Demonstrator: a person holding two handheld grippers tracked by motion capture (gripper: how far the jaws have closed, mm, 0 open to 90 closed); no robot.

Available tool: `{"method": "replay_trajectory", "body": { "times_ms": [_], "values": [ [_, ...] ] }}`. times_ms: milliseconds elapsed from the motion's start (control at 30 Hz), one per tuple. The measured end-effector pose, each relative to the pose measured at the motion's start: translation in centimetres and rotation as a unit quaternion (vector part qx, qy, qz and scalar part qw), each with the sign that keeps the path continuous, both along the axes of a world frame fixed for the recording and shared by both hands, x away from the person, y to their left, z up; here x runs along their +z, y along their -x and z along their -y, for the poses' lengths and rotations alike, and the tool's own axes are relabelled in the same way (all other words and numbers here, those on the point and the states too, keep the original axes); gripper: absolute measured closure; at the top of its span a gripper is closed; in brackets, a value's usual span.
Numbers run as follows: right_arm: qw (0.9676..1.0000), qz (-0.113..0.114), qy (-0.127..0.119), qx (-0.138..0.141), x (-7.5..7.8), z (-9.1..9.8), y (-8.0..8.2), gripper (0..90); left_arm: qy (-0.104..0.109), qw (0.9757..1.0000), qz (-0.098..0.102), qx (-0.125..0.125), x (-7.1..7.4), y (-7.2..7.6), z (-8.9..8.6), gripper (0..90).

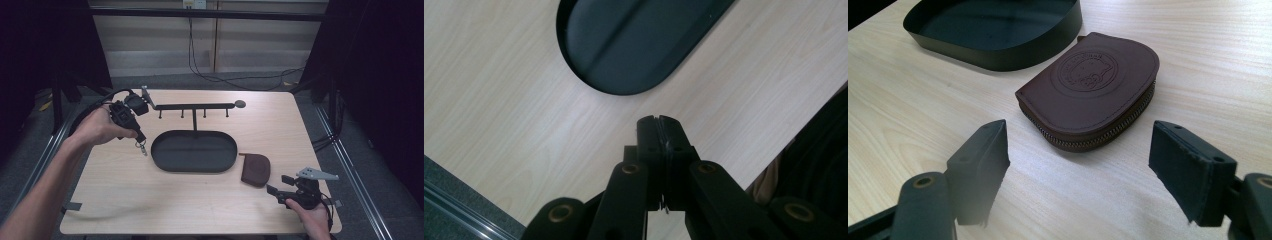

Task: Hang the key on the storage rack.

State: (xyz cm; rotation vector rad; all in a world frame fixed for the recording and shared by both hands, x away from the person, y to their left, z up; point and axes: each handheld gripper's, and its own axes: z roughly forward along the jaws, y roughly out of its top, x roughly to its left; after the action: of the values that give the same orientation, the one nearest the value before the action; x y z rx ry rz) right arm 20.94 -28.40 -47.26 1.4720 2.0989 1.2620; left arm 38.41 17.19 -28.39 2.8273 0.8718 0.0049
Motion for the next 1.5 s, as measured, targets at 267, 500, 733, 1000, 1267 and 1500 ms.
{"method": "replay_trajectory", "body": {
  "times_ms": [267,500,733,1000,1267,1500],
  "values": [
    [1.0000,0.000,0.000,-0.001,0.0,0.0,0.0,23.3,-0.007,1.0000,0.005,-0.001,0.6,-0.9,0.8,89.3],
    [1.0000,0.000,-0.001,0.002,0.0,0.0,0.0,23.3,0.000,1.0000,0.005,0.000,1.0,-1.6,1.5,89.3],
    [1.0000,-0.002,-0.002,0.002,0.0,0.0,0.0,23.2,0.014,0.9998,0.007,0.012,1.1,-3.0,1.7,89.3],
    [1.0000,-0.003,-0.006,0.001,0.0,0.1,0.0,22.3,0.009,0.9998,0.003,0.016,1.1,-4.4,2.2,89.3],
    [1.0000,-0.003,-0.006,0.004,0.0,0.0,0.0,22.3,0.005,0.9998,0.003,0.019,1.1,-5.4,3.2,89.4],
    [0.9999,-0.003,-0.006,0.007,-0.1,0.0,0.0,22.3,0.012,0.9993,-0.006,0.036,0.8,-6.7,3.5,89.3]
  ]
}}
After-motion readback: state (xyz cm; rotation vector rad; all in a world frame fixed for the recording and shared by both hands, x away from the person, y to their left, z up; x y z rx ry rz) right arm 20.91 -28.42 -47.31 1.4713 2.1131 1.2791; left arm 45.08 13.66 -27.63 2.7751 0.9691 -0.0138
